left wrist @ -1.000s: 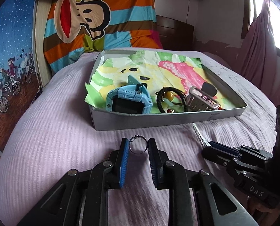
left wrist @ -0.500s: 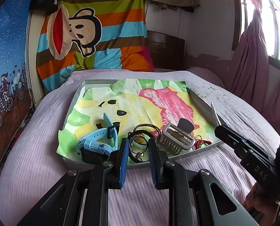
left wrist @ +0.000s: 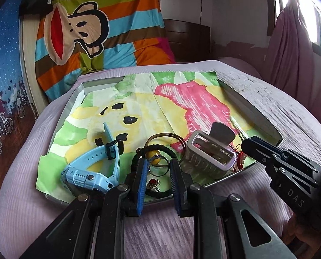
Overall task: Organize jewelry
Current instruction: 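Release the ring with the left tool while the right releases the white clip in the tray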
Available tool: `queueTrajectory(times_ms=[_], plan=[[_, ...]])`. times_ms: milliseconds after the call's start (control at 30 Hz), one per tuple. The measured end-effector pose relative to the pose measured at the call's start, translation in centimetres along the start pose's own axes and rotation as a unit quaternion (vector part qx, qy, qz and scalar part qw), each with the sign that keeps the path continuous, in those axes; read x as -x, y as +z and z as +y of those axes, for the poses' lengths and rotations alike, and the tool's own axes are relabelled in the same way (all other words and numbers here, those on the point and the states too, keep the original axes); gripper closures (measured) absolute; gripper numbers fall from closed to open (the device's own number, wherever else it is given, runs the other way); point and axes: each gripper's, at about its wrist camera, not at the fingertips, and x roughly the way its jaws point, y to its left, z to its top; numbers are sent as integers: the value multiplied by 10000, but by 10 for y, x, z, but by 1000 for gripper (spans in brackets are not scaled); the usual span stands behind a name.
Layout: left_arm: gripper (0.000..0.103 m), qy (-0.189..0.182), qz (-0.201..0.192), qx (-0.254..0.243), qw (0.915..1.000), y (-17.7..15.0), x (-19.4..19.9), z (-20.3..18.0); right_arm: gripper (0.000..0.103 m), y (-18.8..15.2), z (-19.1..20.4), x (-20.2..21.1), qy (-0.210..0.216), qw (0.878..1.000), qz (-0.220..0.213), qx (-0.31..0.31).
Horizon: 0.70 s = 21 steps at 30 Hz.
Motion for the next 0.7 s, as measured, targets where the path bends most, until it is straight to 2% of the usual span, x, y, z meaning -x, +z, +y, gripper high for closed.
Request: queueTrajectory(times_ms=[200, 267, 300, 333, 467, 567, 600, 667, 700], plan=[[83, -109, -7, 291, 9995, -2, 2, 9, 88, -1, -3, 4, 70, 9999, -55, -57], [82, -178, -39, 389, 9991, -4, 3, 11, 82, -2, -5, 8, 72, 9998, -127, -99], [80, -216, -84, 432, 9988, -5, 6, 12, 73, -3, -6, 10, 72, 9998, -169, -124], [76, -243, -133, 467, 9985, -6, 9, 13, 65, -3, -7, 14, 78, 9996, -244, -154], [52, -306, -471, 607, 9966, -13, 31, 14, 55, -7, -6, 37, 49, 9982, -578, -163], [41, -264, -722, 674, 9948, -21, 50, 15, 46, -13, -2, 57, -19, 9968, -787, -112], [38, -222, -796, 690, 9942, -25, 57, 16, 40, -14, -1, 64, -25, 9963, -850, -102], [23, -145, -938, 716, 9929, -32, 72, 17, 31, -16, 3, 78, -29, 9952, -974, -65], [20, -119, -1027, 739, 9919, -36, 80, 18, 26, -17, 4, 84, -29, 9946, -1041, -43]])
